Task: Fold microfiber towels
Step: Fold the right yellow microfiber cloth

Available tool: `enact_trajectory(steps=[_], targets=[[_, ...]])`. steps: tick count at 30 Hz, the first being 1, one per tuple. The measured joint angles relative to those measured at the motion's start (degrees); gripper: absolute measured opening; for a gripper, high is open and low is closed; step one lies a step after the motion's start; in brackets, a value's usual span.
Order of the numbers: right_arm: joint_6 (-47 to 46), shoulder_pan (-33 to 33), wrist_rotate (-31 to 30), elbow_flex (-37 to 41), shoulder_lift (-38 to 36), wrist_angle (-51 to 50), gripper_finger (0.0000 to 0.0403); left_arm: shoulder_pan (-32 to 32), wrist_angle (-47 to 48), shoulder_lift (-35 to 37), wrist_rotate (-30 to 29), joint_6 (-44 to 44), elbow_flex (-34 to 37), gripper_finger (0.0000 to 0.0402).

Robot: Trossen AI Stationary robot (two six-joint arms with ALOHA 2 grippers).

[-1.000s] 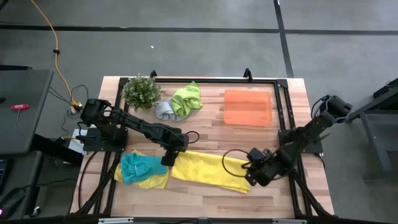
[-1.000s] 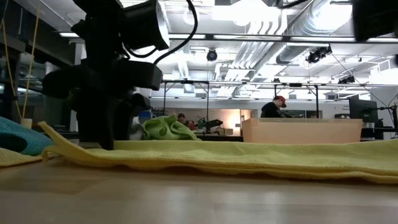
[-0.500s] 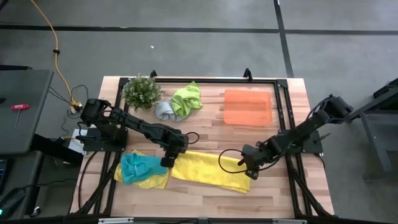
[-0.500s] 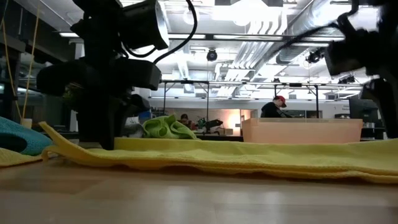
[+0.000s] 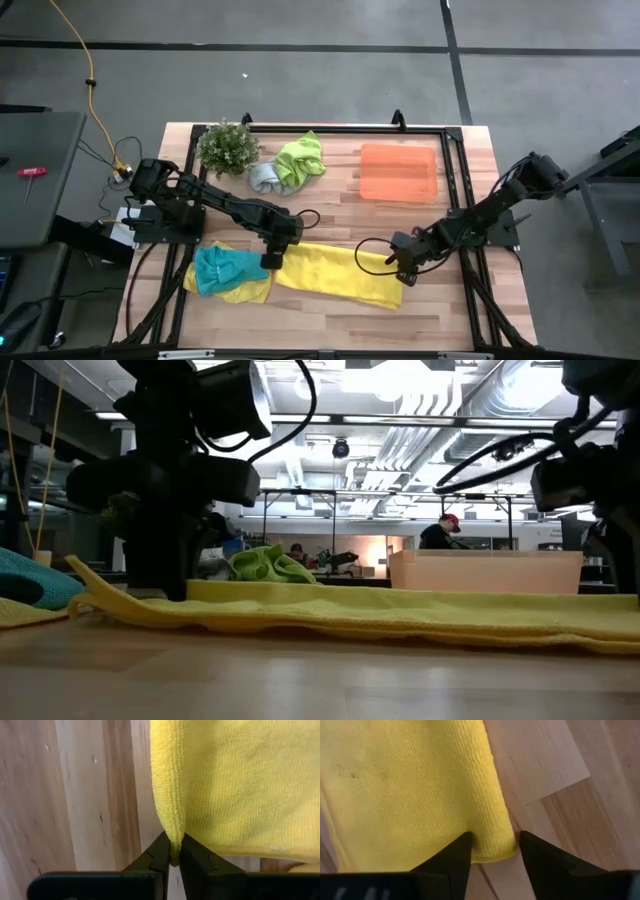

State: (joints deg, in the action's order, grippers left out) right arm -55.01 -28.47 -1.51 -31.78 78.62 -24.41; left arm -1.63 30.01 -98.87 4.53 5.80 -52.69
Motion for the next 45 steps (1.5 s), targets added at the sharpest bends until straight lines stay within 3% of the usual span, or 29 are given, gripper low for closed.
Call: enact_trajectory(steps=[8, 18, 27, 35, 45], targets=[[5.4, 1.9, -0.4, -0.2, 0.1, -1.2, 0.0012, 0.4, -1.8, 0.0, -4.6, 2.9, 0.0, 0.0009], [19.7, 13.9, -1.5, -2.4, 0.2, -11.8, 0.0003, 7.3, -1.3, 0.0, -10.1, 3.0, 0.0, 0.0002], [26.9, 23.1, -5.5, -6.2, 0.2, -19.2, 0.0001, 14.8, -1.3, 0.0, -10.3, 0.6, 0.0, 0.0001], [26.4, 21.4, -7.5, -11.0, 0.2, -20.8, 0.0000, 16.3, 0.2, 1.8, -10.7, -1.7, 0.0, 0.0001], [20.5, 15.2, -10.5, -15.8, 0.2, -26.1, 0.0000, 15.4, 4.8, 7.9, -15.5, -5.1, 0.0, 0.0000]])
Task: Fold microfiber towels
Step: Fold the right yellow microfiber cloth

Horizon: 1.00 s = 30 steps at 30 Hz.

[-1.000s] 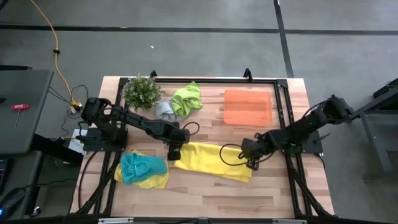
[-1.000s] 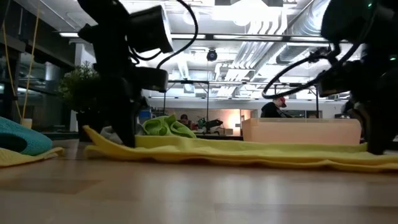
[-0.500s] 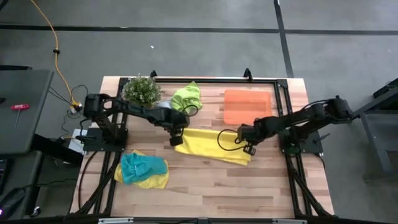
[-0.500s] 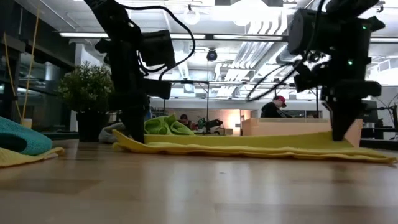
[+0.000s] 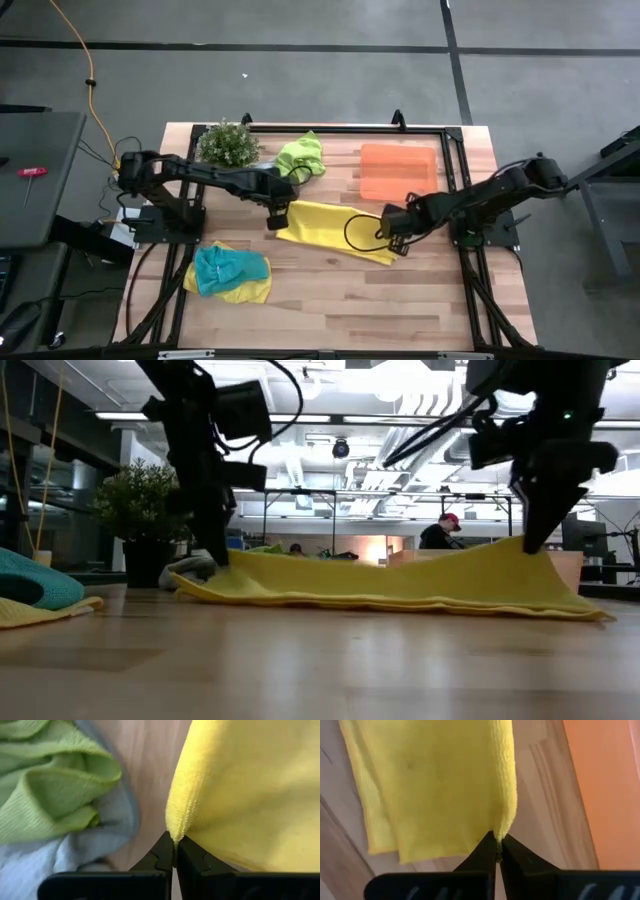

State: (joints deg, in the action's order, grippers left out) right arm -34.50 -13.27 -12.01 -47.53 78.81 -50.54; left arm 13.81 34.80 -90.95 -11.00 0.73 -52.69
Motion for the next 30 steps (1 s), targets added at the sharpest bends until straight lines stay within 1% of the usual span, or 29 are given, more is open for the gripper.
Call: enact_trajectory(steps=[5, 12, 18, 30], targets=[[-4.6, -3.8, -0.6, 0.0, 0.0, -2.0, 0.0000, -1.3, 1.9, 1.9, -2.4, -1.3, 0.0, 0.0000], [-10.8, -9.2, -1.6, 0.0, 0.0, -1.9, 0.0000, -5.2, 2.8, 1.8, -4.1, -1.0, -0.1, 0.0000], [-15.2, -13.2, -1.7, 0.0, 0.0, -1.2, 0.0000, -9.9, 2.6, 1.8, -9.8, -1.3, 0.0, 0.0000], [-21.8, -19.7, -1.4, 0.1, 0.0, 3.5, 0.0000, -15.5, 3.3, 1.7, -10.3, -1.0, 0.0, 0.0000]])
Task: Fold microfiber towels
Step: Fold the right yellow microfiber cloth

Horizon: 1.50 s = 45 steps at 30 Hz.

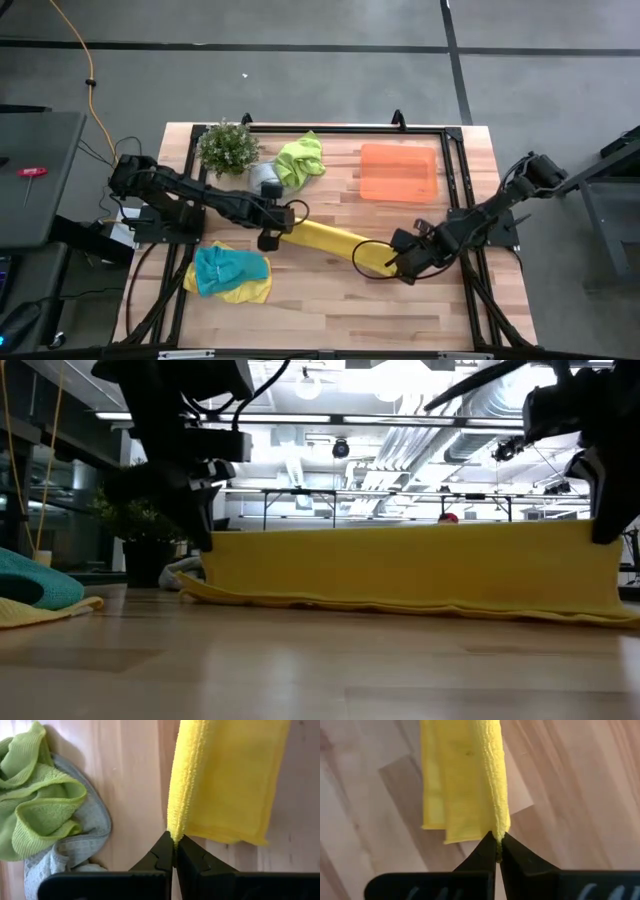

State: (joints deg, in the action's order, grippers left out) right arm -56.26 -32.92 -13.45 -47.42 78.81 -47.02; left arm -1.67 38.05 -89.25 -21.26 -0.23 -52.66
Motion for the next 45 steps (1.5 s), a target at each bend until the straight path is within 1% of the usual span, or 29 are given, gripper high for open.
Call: enact_trajectory(steps=[11, 16, 21, 24, 26, 34, 38, 42, 45], targets=[[-5.1, -4.3, -0.1, 0.0, 0.0, 2.6, 0.0000, -2.1, -0.2, 0.0, 1.8, 0.0, 0.0, 0.0000], [-5.3, -5.4, -0.1, 0.0, 0.0, 4.4, 0.0000, -2.2, -0.6, 0.0, 3.1, 0.0, 0.4, 0.0000], [-4.9, -5.8, 0.4, 0.0, 0.1, 6.4, 0.0000, -2.2, -0.6, 0.0, 3.1, 0.0, 0.5, 0.0000], [-3.2, -5.8, 1.9, 0.0, 1.5, 8.5, 0.0000, -2.2, -0.6, 0.0, 3.4, 0.0, 0.5, 0.0000], [-1.9, -5.8, 3.5, 0.0, 3.2, 10.5, 0.0000, -2.1, -0.6, 0.0, 4.6, 0.0, 0.5, 0.0000], [-2.0, -5.8, 5.5, 0.0, 8.5, 15.1, 0.0000, -2.1, -0.6, 0.0, 7.0, 0.0, 0.5, 0.0000], [-3.9, -5.8, 6.0, 0.0, 9.7, 15.4, 0.0000, -2.1, -0.7, 0.0, 9.0, 0.0, 0.5, 0.0001], [-4.3, -5.8, 6.0, 0.0, 9.9, 15.7, 0.0000, -2.1, -0.7, 0.0, 9.0, 0.0, 0.5, 0.0002], [-3.1, -5.8, 6.2, 0.0, 9.9, 16.5, 0.0005, -2.1, -0.6, 0.0, 9.0, 0.0, 0.5, 0.0018]])
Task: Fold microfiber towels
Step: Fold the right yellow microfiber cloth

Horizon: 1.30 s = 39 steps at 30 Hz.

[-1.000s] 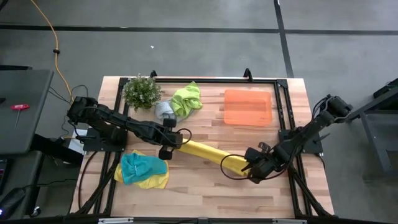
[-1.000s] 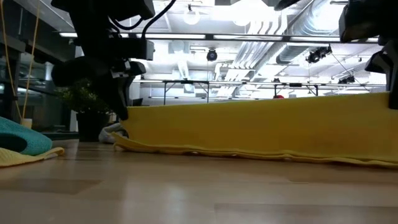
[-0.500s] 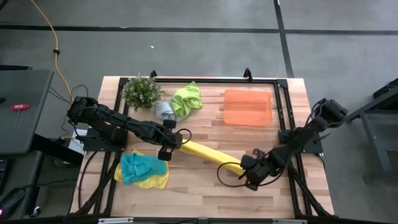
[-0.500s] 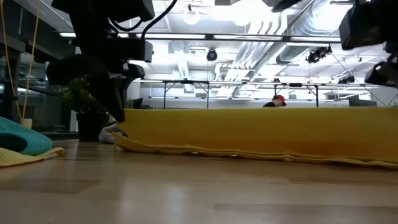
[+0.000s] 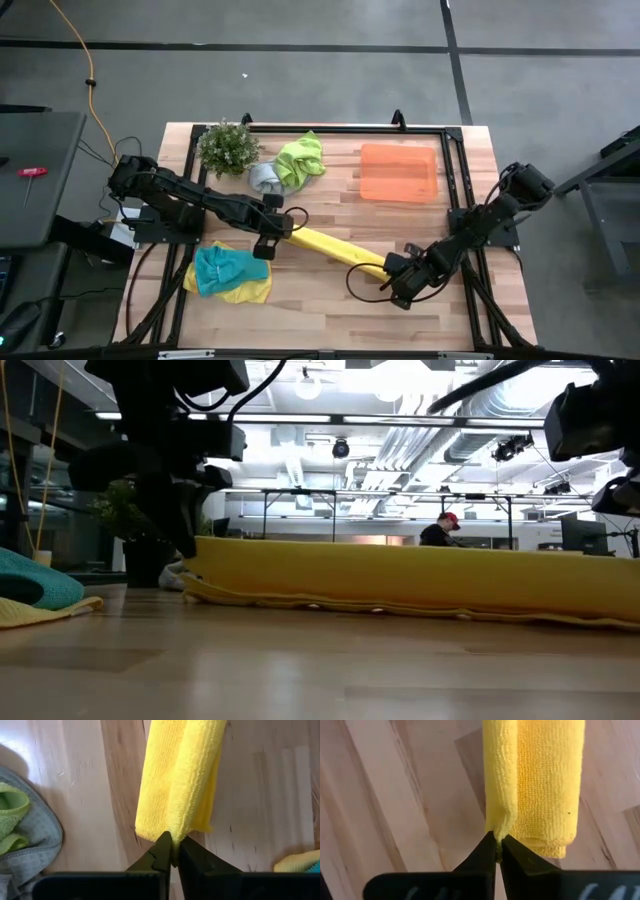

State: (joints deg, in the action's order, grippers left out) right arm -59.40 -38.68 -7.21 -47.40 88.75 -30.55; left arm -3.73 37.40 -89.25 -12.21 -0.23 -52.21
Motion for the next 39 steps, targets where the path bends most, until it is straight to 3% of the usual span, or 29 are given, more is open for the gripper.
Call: enact_trajectory(steps=[8, 13, 17, 22, 28, 34, 39], targets=[[1.7, 0.0, 0.4, 0.0, 0.0, 0.6, 0.0097, 0.0, 0.7, 0.0, 0.0, -1.2, 0.0, 0.0109], [3.0, 0.0, 0.4, -2.4, -0.7, -6.0, 0.0154, 0.0, 4.9, 0.3, 0.0, -4.3, 0.0, 0.0157], [4.4, 0.0, 0.4, -4.6, -2.5, -12.3, 0.0172, 0.0, 9.5, 1.9, 2.2, -7.4, 0.0, 0.0180], [3.9, -0.9, 1.9, -5.3, -5.8, -17.4, 0.0174, 0.0, 10.2, 5.5, 5.6, -7.9, 0.0, 0.0188], [-2.6, -3.6, 1.6, -3.0, -9.2, -17.9, 0.0174, 0.3, -1.7, 7.1, 10.0, -8.0, 0.0, 0.0188], [-14.4, -6.6, 1.3, 4.0, -12.4, -9.0, 0.0174, 1.6, -13.5, 0.6, 12.3, -10.0, 0.0, 0.0187], [-17.2, -6.9, 0.8, 5.3, -12.2, -3.7, 0.0174, 2.0, -13.9, -4.4, 11.7, -12.6, 0.0, 0.0157]])
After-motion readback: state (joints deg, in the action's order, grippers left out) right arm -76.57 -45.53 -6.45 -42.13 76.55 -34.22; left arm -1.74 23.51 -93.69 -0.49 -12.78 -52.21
